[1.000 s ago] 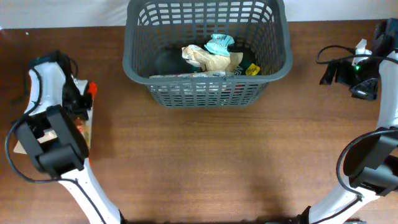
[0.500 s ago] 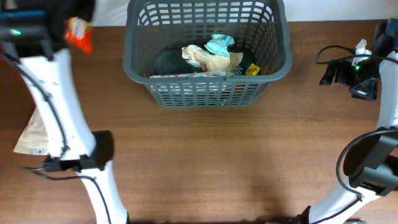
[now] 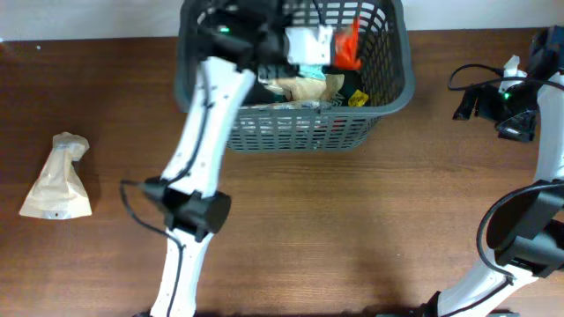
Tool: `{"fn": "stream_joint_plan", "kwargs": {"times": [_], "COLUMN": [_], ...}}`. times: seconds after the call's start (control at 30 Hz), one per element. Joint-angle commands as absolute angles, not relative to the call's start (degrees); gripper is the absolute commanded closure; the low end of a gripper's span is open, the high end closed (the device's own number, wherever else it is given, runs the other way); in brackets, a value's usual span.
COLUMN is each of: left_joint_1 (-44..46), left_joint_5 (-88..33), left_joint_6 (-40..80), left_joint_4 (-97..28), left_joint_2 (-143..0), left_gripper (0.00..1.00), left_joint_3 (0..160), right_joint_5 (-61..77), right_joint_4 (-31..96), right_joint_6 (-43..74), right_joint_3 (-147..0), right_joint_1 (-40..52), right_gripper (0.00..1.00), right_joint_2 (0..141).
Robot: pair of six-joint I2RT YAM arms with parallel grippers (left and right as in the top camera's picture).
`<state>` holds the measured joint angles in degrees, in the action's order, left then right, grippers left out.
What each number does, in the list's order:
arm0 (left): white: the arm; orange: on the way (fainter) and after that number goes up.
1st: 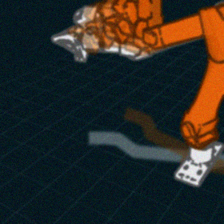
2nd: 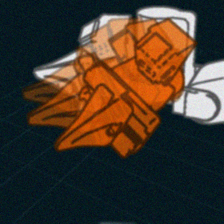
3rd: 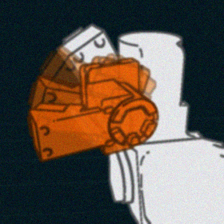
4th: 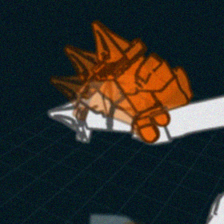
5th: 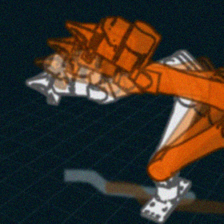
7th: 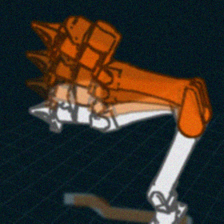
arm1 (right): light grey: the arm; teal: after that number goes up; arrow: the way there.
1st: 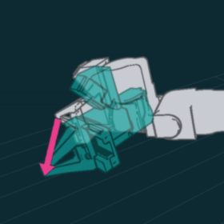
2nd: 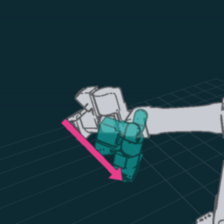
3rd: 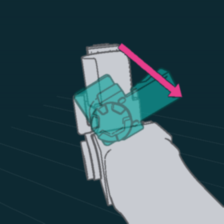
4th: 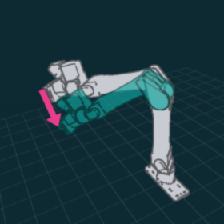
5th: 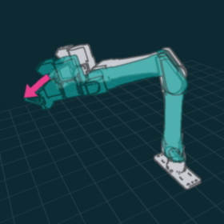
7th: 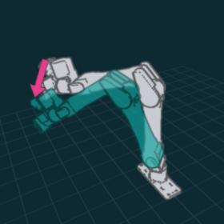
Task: Pack container
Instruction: 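Lay the spaghetti pack flat into the basket and release, then grasp the beige pouch on the left with the left gripper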
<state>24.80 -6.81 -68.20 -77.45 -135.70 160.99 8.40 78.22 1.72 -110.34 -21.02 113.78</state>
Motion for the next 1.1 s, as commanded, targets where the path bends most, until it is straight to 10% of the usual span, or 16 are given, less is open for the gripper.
{"fn": "stream_joint_plan", "kwargs": {"times": [0.0, 0.07, 0.17, 0.6, 1.07], "left_joint_1": [25.54, 25.74, 25.74, 19.90, -12.32], "left_joint_5": [-1.23, 0.21, 2.04, 13.08, 3.86], "left_joint_6": [-71.50, -69.19, -65.28, -42.35, -23.97], "left_joint_4": [-75.44, -75.13, -75.05, -79.22, -90.41], "left_joint_2": [-137.16, -138.23, -138.98, -128.29, -112.79], "left_gripper": [0.98, 0.79, 0.01, 0.01, 0.01], "left_joint_3": [157.58, 156.81, 156.77, 165.27, 146.08], "right_joint_5": [8.32, 8.32, 8.32, 8.32, 8.32], "right_joint_4": [78.22, 78.22, 78.22, 78.22, 78.22], "right_joint_6": [2.22, 2.22, 2.22, 2.22, 2.22], "right_joint_3": [-110.04, -110.04, -110.04, -110.04, -110.04], "right_joint_1": [-21.04, -21.04, -21.04, -21.04, -21.04], "right_gripper": [0.01, 0.01, 0.01, 0.01, 0.01], "right_joint_2": [113.84, 113.84, 113.84, 113.84, 113.84]}}
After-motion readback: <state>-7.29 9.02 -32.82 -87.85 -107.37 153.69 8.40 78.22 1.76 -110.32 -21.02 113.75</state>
